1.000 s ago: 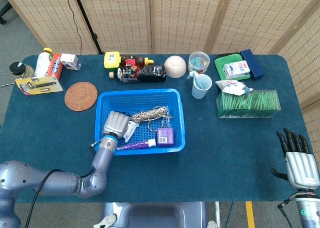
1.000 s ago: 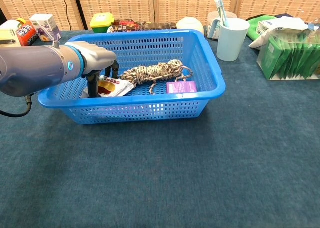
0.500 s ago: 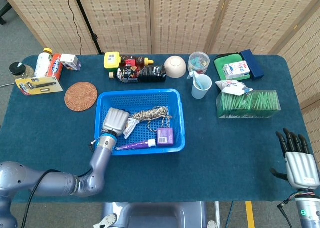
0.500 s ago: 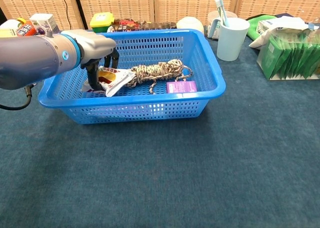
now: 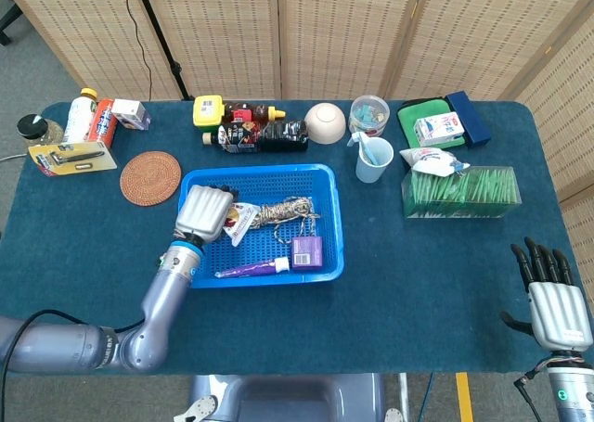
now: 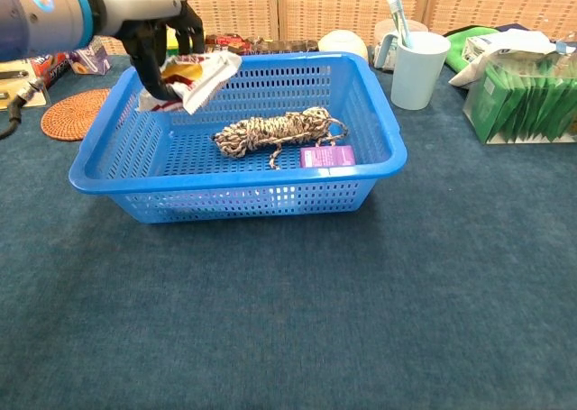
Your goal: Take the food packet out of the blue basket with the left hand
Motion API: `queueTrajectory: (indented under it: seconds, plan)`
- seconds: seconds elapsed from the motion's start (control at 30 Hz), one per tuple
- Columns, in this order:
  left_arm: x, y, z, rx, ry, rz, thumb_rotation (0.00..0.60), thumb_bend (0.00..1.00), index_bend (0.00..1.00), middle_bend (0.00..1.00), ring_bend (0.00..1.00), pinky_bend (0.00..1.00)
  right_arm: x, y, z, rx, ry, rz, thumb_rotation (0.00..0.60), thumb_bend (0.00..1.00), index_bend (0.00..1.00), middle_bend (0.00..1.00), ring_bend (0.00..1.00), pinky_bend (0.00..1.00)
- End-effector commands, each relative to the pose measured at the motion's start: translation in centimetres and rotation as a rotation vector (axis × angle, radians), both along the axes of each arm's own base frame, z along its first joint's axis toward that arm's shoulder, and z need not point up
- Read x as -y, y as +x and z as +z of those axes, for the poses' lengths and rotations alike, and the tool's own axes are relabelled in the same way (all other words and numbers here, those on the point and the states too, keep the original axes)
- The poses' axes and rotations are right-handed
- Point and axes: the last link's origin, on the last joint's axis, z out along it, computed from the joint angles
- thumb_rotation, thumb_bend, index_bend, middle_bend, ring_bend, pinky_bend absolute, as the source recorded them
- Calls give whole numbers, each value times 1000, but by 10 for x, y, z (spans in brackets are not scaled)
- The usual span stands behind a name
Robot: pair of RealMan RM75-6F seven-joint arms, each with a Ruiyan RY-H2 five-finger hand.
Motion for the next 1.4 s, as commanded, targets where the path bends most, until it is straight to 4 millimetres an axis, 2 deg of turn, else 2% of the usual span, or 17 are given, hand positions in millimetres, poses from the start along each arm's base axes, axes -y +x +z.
queueTrajectory:
  seconds: [0.03, 0.27, 0.33, 0.37, 0.4, 0.5, 0.57, 0.67, 0.83, 1.13, 1.23, 1.3, 1.37, 1.4]
  plan:
    - [1, -5, 26, 39, 43, 1, 600, 323, 436, 399, 400, 492, 0, 0, 0, 1, 0, 2, 600, 0, 0, 0, 0, 0]
    - [3, -33, 47, -6, 79, 30, 600, 320, 436, 394, 392, 492, -1, 1, -1, 1, 4, 6, 600, 0, 0, 0, 0, 0]
    - [3, -49, 52, -25, 86, 60, 600, 320, 436, 390, 391, 492, -1, 1, -1, 0, 4, 7, 600, 0, 0, 0, 0, 0]
    - [5, -75, 58, -60, 98, 114, 600, 319, 436, 388, 390, 492, -2, 2, -1, -1, 5, 8, 600, 0, 0, 0, 0, 0]
    - [5, -89, 61, -69, 98, 129, 600, 319, 436, 387, 389, 492, -2, 2, -2, -1, 6, 9, 600, 0, 0, 0, 0, 0]
    - [4, -113, 65, -90, 93, 165, 600, 320, 436, 379, 382, 492, -2, 2, -2, -4, 9, 10, 600, 0, 0, 0, 0, 0]
    - [2, -137, 65, -100, 87, 225, 600, 320, 436, 373, 377, 492, -2, 2, -4, -8, 13, 9, 600, 0, 0, 0, 0, 0]
    - [-2, -152, 61, -99, 81, 246, 600, 321, 436, 361, 375, 492, -2, 2, -4, -10, 16, 8, 600, 0, 0, 0, 0, 0]
    - [-15, -160, 40, -88, 36, 271, 600, 321, 434, 324, 352, 492, -1, 2, -8, -15, 29, 11, 600, 0, 0, 0, 0, 0]
    - [-28, -154, 5, -96, 2, 270, 600, 320, 390, 268, 290, 487, -1, 1, -7, -18, 27, 8, 600, 0, 0, 0, 0, 0]
    - [-27, -154, 0, -95, -10, 278, 600, 297, 278, 153, 186, 404, 0, 0, -6, -17, 28, 7, 600, 0, 0, 0, 0, 0]
    - [-25, -156, 0, -101, -25, 282, 600, 264, 102, 27, 57, 303, 0, 0, -6, -16, 29, 7, 600, 0, 0, 0, 0, 0]
    - [-20, -159, 2, -102, -44, 293, 600, 242, 12, 0, 3, 218, 0, 0, -5, -14, 28, 8, 600, 0, 0, 0, 0, 0]
    - [-19, -160, 3, -103, -48, 295, 600, 233, 0, 0, 0, 179, 0, 0, -5, -13, 28, 9, 600, 0, 0, 0, 0, 0]
